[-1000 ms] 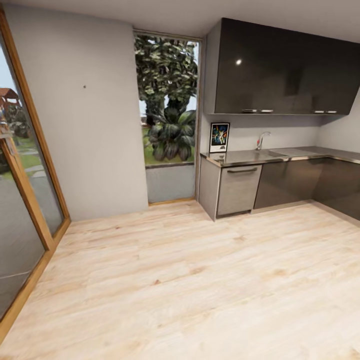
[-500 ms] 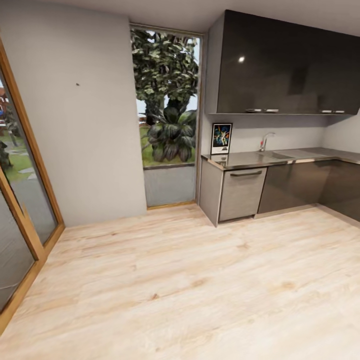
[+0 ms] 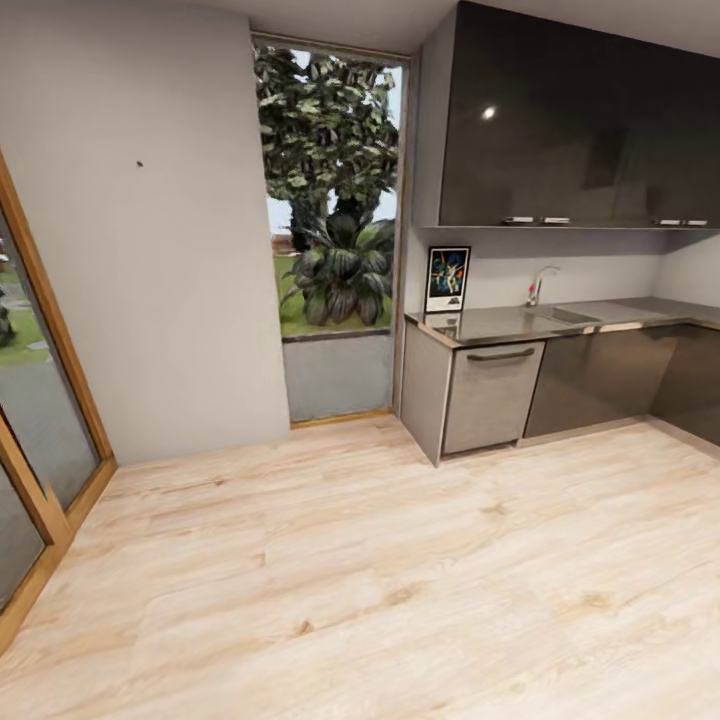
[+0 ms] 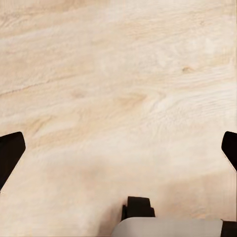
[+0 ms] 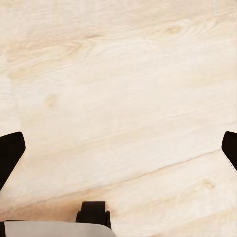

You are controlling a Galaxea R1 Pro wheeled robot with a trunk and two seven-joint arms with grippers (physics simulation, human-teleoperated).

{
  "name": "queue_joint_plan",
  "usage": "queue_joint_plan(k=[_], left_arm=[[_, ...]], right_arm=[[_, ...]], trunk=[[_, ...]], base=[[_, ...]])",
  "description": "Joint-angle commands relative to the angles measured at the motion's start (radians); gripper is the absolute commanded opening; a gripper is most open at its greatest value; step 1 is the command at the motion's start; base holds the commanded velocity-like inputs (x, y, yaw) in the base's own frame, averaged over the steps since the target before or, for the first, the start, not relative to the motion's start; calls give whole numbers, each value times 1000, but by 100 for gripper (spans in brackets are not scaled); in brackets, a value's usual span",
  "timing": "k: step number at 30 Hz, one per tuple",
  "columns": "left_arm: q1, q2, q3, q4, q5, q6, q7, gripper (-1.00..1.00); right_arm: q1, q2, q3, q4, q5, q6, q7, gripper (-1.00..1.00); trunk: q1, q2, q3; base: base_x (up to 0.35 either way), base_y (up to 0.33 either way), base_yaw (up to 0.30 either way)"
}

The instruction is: Pick up the poster from the kitchen countertop and hang it on one of the wall nails in the kitchen.

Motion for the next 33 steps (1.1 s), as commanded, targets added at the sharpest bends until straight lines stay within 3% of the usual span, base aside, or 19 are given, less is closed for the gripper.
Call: queue_joint_plan(k=[1,33], left_arm=[[0,0,1,-1,0,-2,0,100],[0,0,2,-1,0,-2,0,100]], right_arm=[[0,0,0,1,2,-3,0,100],[0,0,0,1,2,-3,0,100]], trunk=[[1,0,-1],[1,0,-1]], base=[[338,0,0],[338,0,0]])
